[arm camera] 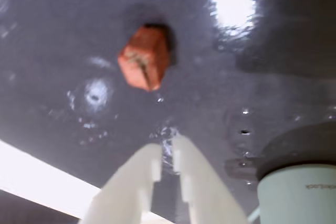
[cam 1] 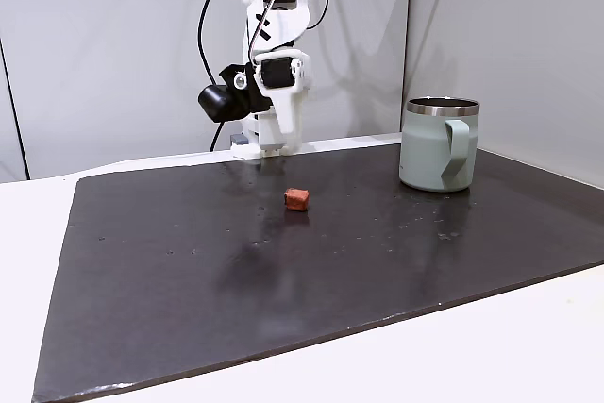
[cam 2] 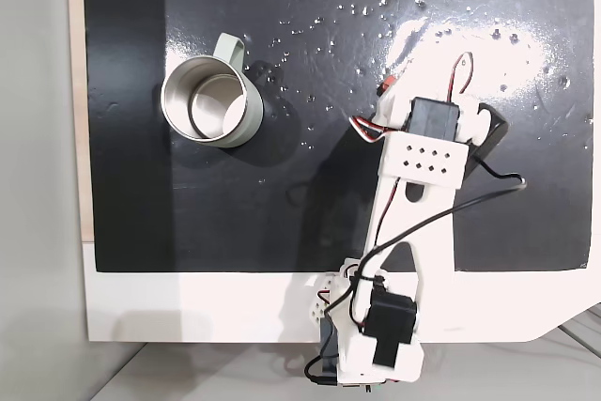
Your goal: Grasp a cube and put it in the cup.
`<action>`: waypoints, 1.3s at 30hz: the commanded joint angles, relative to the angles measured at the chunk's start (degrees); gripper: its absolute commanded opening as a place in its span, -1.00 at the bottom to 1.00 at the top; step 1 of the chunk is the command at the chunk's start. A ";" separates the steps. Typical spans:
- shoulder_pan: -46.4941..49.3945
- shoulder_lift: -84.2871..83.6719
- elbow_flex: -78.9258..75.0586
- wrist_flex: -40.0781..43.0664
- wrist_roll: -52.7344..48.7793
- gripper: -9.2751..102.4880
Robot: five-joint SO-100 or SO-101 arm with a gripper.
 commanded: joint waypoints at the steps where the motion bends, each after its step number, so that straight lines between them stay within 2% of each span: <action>1: -0.44 -1.14 -4.92 1.93 2.46 -0.83; 9: -0.97 -3.52 -7.29 2.72 3.60 -0.81; 13: -0.88 -8.26 -11.95 7.29 4.13 -0.45; 17: -0.18 -12.13 -15.38 9.76 4.66 -0.33; 39: -0.44 -23.73 -20.30 7.21 4.04 -0.31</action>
